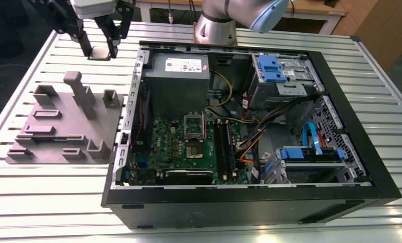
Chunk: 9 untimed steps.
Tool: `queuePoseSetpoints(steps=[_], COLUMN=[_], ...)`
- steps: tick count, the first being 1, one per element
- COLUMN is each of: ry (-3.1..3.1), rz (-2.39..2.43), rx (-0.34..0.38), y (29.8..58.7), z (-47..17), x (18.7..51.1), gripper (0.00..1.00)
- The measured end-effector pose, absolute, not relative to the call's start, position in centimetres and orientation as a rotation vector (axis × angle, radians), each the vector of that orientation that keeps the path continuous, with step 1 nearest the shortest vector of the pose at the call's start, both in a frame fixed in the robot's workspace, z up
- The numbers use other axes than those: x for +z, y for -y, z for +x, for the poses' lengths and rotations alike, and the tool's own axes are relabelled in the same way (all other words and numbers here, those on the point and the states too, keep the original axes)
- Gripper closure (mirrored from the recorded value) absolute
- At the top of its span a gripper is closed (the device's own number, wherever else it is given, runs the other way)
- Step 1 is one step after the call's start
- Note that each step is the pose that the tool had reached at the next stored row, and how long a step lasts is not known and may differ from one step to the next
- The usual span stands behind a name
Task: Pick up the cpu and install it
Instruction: 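Pick up the cpu and move it towards the insertion slot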
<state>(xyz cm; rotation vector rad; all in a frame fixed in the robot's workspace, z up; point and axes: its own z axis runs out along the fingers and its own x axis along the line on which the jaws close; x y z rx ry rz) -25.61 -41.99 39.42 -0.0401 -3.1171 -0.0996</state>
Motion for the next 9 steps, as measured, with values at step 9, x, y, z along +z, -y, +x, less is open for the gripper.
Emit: queuePoseSetpoints(steps=[9], ry=[3.117], rz=[-0.040], rx=[-0.100], y=[41.99], z=[-25.57], x=[39.42], gripper=[0.53])
